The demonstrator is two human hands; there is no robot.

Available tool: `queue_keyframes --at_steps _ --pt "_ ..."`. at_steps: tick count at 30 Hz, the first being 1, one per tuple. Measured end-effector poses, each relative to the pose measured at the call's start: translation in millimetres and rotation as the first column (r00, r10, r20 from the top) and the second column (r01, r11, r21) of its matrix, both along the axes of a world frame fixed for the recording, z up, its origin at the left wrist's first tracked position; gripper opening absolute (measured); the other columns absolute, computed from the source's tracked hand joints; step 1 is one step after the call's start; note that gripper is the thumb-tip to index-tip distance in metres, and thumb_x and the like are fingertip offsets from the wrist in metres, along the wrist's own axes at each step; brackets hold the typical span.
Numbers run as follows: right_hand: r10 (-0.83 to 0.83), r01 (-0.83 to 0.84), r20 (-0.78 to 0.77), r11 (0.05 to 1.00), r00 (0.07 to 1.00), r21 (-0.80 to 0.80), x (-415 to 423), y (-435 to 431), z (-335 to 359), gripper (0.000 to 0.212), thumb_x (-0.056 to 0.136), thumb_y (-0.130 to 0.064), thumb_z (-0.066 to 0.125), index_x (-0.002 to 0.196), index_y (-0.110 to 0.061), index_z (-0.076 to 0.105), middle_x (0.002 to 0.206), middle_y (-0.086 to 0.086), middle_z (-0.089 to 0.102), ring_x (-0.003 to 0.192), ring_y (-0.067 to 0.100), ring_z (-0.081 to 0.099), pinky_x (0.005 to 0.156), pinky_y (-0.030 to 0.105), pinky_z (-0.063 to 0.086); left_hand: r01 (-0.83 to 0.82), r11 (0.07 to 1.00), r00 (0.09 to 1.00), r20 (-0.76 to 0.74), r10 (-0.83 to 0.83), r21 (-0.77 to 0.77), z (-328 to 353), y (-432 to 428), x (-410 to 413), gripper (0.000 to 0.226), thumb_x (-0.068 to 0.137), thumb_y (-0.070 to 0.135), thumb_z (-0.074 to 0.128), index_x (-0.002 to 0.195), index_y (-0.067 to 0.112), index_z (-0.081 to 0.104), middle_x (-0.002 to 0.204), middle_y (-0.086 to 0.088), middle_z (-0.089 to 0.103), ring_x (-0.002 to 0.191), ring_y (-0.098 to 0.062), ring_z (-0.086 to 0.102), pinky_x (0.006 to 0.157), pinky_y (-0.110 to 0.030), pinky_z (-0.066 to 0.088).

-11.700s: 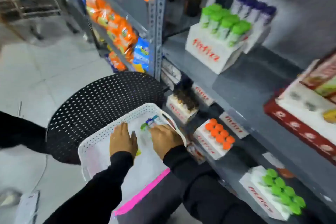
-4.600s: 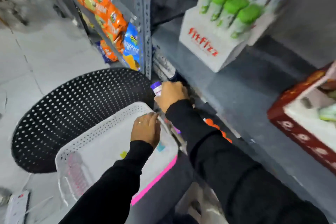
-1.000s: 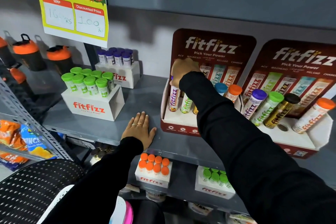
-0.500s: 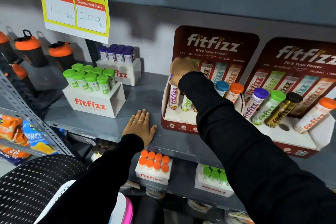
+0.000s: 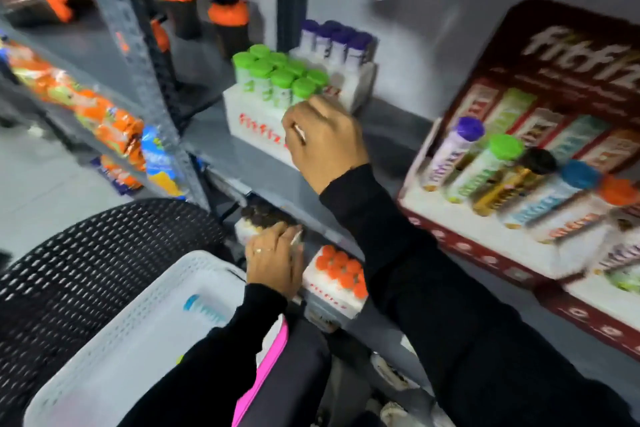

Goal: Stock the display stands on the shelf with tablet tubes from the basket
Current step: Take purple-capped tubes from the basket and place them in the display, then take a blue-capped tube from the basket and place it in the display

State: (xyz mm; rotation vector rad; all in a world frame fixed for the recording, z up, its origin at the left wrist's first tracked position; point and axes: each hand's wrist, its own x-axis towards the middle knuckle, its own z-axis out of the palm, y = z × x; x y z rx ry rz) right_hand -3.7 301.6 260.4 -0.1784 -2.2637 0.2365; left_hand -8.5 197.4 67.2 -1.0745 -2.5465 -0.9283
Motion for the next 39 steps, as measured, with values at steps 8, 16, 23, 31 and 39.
queue_keyframes --at_steps 8,16,23,31,39 --pt "0.34 -0.262 0.624 0.94 0.704 -0.217 -35 -115 -177 0.016 0.048 0.001 0.077 0.048 -0.01 0.066 0.048 0.009 0.064 0.041 0.022 0.064 0.036 0.016 0.041 -0.294 0.796 0.754 0.384 0.533 -0.529 -130 -147 24 0.062 0.089 0.044 0.026 0.107 -0.005 0.06 0.107 -0.025 0.064 0.093 -0.044 0.062 0.08 -0.053 0.05" --pt "0.31 -0.157 0.939 0.945 0.149 -0.287 -46 -167 -286 0.038 0.102 -0.013 0.037 0.139 -0.004 0.038 0.142 0.015 0.047 0.131 0.029 0.044 0.108 0.032 0.033 -0.282 0.718 0.754 0.317 0.576 -0.636 -198 -177 45 0.077 0.095 0.051 0.0 0.136 -0.006 0.03 0.143 -0.027 0.036 0.138 -0.038 0.017 0.112 -0.041 0.003" --pt "0.216 -0.068 0.964 0.976 0.158 -0.207 -62 -188 -310 0.047 0.1 -0.008 0.037 0.145 0.001 0.023 0.139 0.023 0.044 0.128 0.037 0.043 0.103 0.039 0.039 -0.372 0.691 0.764 0.219 0.607 -0.619 -206 -178 51 0.078 0.093 0.052 -0.002 0.142 -0.004 0.024 0.151 -0.02 0.023 0.143 -0.023 -0.014 0.115 -0.041 0.0" --pt "0.272 -0.043 0.953 0.962 0.137 -0.269 -53 -178 -256 0.033 0.099 -0.004 0.04 0.131 0.003 0.043 0.138 0.018 0.043 0.126 0.032 0.047 0.102 0.035 0.041 -0.3 0.688 0.753 0.28 0.596 -0.661 -197 -178 44 0.076 0.095 0.052 -0.001 0.137 -0.005 0.027 0.146 -0.019 0.03 0.144 -0.025 -0.006 0.114 -0.038 -0.002" --pt "0.275 0.094 0.911 0.944 0.308 -0.317 -41 -125 -126 0.031 0.096 -0.005 0.045 0.126 0.001 0.052 0.132 0.021 0.054 0.124 0.038 0.051 0.099 0.043 0.045 -0.191 0.827 0.921 0.195 0.337 -0.528 -118 -144 -2 0.077 0.1 0.038 0.001 0.111 -0.011 0.06 0.117 -0.027 0.062 0.104 -0.042 0.061 0.095 -0.047 0.034"
